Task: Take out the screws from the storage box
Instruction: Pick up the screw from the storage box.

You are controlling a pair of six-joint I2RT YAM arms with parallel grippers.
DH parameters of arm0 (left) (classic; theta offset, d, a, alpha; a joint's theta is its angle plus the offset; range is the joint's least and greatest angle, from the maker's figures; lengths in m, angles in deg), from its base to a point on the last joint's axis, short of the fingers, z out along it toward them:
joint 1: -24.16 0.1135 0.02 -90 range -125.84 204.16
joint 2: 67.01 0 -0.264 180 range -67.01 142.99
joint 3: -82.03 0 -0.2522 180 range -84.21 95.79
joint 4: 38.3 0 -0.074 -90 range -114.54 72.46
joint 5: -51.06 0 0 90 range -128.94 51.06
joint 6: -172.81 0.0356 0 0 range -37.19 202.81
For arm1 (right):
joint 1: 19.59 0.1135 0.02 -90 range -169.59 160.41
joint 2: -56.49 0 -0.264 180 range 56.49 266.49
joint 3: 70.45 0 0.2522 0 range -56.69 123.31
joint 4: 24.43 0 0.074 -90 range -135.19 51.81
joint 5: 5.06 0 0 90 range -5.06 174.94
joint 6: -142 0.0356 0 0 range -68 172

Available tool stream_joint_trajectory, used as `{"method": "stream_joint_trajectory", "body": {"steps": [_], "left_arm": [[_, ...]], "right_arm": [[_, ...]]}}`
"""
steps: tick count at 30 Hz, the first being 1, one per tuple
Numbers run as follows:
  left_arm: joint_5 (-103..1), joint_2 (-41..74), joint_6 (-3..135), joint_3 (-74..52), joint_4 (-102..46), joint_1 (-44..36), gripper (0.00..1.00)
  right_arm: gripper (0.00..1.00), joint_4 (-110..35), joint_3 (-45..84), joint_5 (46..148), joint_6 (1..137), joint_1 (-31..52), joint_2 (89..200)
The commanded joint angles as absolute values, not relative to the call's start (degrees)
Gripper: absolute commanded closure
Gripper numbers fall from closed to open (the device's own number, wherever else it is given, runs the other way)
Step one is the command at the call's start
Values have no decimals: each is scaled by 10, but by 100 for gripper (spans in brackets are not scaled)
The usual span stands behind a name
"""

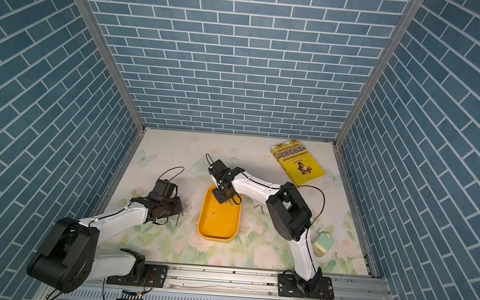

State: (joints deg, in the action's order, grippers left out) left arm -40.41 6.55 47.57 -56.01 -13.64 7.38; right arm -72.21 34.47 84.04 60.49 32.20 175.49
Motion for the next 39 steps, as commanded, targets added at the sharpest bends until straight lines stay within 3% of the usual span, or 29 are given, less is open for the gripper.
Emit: {"method": "stream_joint_trajectory", "body": {"steps": [1,16,39], "left_arm": [[-414,73,486,-567,-123,76,65],[-413,68,491,-566,-128,75,63],[-413,58,491,-566,-126,75,63]], "right_arm": [[100,-688,348,835,585,317,1729],[100,-662,390,883,575,308,1818],[100,-555,294,905,574,300,1729]]}}
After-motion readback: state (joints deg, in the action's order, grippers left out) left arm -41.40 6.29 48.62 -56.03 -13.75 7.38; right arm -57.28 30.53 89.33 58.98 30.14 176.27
